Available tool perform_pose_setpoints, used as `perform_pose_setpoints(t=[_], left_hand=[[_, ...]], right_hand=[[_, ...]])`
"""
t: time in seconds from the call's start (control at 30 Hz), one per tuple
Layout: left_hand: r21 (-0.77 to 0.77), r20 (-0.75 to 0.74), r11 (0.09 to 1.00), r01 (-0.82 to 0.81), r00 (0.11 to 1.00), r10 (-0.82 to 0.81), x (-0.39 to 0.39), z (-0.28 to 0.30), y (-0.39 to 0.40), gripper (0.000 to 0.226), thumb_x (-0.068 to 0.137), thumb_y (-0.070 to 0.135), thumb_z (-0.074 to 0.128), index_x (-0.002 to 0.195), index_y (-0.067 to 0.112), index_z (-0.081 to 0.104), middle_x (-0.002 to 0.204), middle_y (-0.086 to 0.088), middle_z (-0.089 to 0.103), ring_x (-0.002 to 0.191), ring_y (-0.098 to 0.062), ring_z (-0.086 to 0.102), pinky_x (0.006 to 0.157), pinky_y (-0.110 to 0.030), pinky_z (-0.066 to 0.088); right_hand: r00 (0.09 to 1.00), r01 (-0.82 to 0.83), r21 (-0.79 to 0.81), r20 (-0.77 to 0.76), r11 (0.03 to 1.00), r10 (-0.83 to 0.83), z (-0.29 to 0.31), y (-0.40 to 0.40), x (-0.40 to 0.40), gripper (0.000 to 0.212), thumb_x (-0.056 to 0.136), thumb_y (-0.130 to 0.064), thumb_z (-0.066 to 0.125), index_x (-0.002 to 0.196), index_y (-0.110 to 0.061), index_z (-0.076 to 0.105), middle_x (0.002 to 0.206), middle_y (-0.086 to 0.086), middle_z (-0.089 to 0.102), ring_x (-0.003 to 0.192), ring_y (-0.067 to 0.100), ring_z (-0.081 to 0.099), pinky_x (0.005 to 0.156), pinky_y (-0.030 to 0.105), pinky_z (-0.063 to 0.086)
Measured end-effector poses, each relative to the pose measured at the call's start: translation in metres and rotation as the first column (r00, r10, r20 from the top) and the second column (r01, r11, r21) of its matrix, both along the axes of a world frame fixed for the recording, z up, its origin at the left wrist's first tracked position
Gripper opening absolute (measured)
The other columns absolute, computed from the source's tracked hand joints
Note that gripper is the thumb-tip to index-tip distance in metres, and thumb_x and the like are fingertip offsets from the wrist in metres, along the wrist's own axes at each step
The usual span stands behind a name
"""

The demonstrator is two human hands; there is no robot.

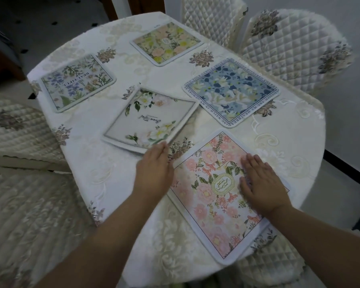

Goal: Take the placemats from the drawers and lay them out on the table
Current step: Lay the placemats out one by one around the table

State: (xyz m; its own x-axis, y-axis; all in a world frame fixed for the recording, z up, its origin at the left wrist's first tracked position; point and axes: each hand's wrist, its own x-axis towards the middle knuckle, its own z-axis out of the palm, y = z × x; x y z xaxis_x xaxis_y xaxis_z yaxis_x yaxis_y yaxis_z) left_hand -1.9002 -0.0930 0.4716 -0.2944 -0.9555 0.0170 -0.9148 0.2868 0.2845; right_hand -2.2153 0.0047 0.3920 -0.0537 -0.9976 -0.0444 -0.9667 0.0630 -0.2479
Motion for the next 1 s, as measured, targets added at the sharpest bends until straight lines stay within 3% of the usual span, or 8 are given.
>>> perform_pose_setpoints(t=[0.23,0.33,0.47,0.57,0.7,0.8,0.87,1.0], left_hand=[[0.160,-0.234,0.965,0.208,0.958,-0.167,-0.084,-0.003,0.088,0.053,0.106,0.021,0.040,0.158,0.011,0.030,0.166,-0.001,0.024,0.153,-0.013,0.019,0.123,-0.027,0.019],[0.187,-0.258,0.938,0.292,0.936,-0.240,-0.106,-0.004,0.109,0.052,0.106,0.018,0.042,0.156,0.009,0.034,0.165,-0.004,0.029,0.154,-0.012,0.018,0.120,-0.022,0.016],[0.219,-0.375,0.935,0.278,0.909,-0.183,-0.113,0.012,0.129,0.040,0.099,0.021,0.048,0.139,0.018,0.057,0.144,0.006,0.053,0.122,-0.005,0.052,0.097,-0.023,0.048],[0.260,-0.504,0.965,0.039,0.858,0.101,-0.087,0.022,0.129,0.024,0.096,0.019,0.055,0.118,0.023,0.065,0.119,0.009,0.059,0.105,0.005,0.051,0.088,-0.013,0.042],[0.463,-0.414,0.841,-0.278,0.772,0.483,-0.037,0.025,0.113,0.034,0.093,0.022,0.061,0.126,0.031,0.064,0.146,-0.004,0.049,0.140,-0.017,0.040,0.116,-0.036,0.034],[0.657,-0.444,0.703,-0.274,0.613,0.654,-0.003,0.043,0.112,0.038,0.095,0.026,0.061,0.130,0.038,0.060,0.139,0.004,0.050,0.127,-0.018,0.050,0.096,-0.034,0.046],[0.753,-0.483,0.628,-0.196,0.484,0.730,0.017,0.062,0.116,0.036,0.097,0.029,0.062,0.131,0.042,0.060,0.133,0.009,0.054,0.119,-0.017,0.058,0.088,-0.034,0.049],[0.738,-0.537,0.653,-0.170,0.437,0.722,0.057,0.091,0.130,0.025,0.094,0.038,0.068,0.116,0.048,0.069,0.135,0.010,0.058,0.112,-0.010,0.061,0.083,-0.033,0.049]], right_hand=[[0.939,-0.039,-0.085,0.338,0.996,0.066,0.024,0.006,0.011,0.051,0.105,-0.030,0.037,0.155,-0.037,0.029,0.130,-0.004,0.063,0.125,0.010,0.052,0.105,0.028,0.040],[0.646,0.040,0.123,0.754,0.992,-0.120,0.061,0.003,0.043,0.039,0.107,-0.039,0.040,0.143,-0.052,0.044,0.126,-0.020,0.060,0.112,-0.009,0.054,0.091,0.008,0.038],[0.225,0.024,0.441,0.872,0.897,-0.434,0.080,-0.010,0.072,0.041,0.100,-0.040,0.057,0.138,-0.054,0.050,0.142,-0.008,0.052,0.094,0.010,0.060,0.101,0.038,0.048],[0.353,0.100,0.464,0.810,0.880,-0.468,0.093,-0.006,0.074,0.064,0.097,-0.003,0.055,0.146,-0.044,0.046,0.151,0.004,0.046,0.103,0.019,0.063,0.088,0.038,0.058],[0.437,0.154,0.361,0.810,0.920,-0.391,0.135,0.016,0.072,0.069,0.098,0.002,0.049,0.144,-0.050,0.045,0.160,-0.005,0.034,0.105,0.016,0.061,0.101,0.049,0.049],[0.443,0.162,0.294,0.832,0.942,-0.335,0.167,0.038,0.068,0.069,0.100,0.001,0.048,0.141,-0.054,0.047,0.158,-0.014,0.033,0.095,-0.002,0.061,0.102,0.038,0.045],[0.457,0.153,0.234,0.845,0.960,-0.279,0.183,0.051,0.064,0.071,0.099,0.001,0.050,0.134,-0.061,0.049,0.155,-0.019,0.036,0.125,-0.002,0.051,0.109,0.035,0.042],[0.404,0.143,0.215,0.878,0.966,-0.255,0.205,0.073,0.060,0.072,0.098,0.001,0.054,0.129,-0.064,0.053,0.150,-0.026,0.041,0.138,0.008,0.042,0.111,0.037,0.040]])
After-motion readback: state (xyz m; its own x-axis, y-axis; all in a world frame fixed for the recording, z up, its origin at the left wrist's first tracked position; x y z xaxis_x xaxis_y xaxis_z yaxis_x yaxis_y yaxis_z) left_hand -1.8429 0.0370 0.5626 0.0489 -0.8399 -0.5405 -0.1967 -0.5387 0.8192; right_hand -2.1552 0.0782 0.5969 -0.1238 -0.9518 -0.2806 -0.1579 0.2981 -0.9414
